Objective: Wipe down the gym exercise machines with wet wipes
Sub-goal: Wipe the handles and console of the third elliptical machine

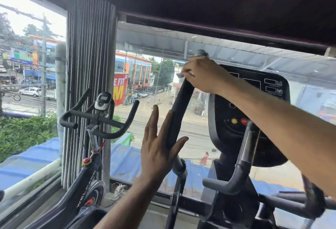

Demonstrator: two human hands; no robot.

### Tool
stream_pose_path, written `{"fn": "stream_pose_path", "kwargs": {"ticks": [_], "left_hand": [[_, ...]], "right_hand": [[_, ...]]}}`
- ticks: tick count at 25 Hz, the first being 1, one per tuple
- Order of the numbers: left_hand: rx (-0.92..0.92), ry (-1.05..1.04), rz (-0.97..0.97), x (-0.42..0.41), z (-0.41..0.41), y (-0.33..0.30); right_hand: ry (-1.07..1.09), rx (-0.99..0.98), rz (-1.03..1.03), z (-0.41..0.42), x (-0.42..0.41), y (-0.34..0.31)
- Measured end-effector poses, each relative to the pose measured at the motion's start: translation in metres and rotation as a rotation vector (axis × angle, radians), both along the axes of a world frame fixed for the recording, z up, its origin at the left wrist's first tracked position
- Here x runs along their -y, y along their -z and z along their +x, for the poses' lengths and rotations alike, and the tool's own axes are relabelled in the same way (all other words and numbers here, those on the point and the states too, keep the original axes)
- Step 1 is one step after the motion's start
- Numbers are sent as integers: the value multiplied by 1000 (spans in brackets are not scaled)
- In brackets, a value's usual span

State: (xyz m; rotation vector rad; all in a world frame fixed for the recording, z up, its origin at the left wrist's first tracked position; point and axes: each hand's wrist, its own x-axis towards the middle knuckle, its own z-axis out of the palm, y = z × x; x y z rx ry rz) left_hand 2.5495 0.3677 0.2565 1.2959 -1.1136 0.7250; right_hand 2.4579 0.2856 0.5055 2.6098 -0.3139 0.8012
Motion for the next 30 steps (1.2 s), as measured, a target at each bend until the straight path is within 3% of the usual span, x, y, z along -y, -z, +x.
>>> {"fn": "stream_pose_path", "kwargs": {"ticks": [3,6,11,13,18,21,24,30], "left_hand": [[-9,0,-4,-1,-1,7],[-20,17,18,-3,-1,15],[-69,55,78,-8,-2,22],[-68,60,106,-8,-2,22],[-45,48,171,-12,2,22],[-43,61,207,-15,5,21],[-40,81,235,-18,5,21],[-136,276,176,-45,40,9]], "right_hand": [[100,-203,14,8,-24,15],[21,-298,11,-2,-46,43],[216,-92,-55,-2,-16,15],[215,-92,-44,1,-20,34],[-25,-169,77,-14,-36,61],[-110,19,62,-16,-22,48],[-201,165,54,-15,-14,79],[-444,151,389,-45,-27,126]]}}
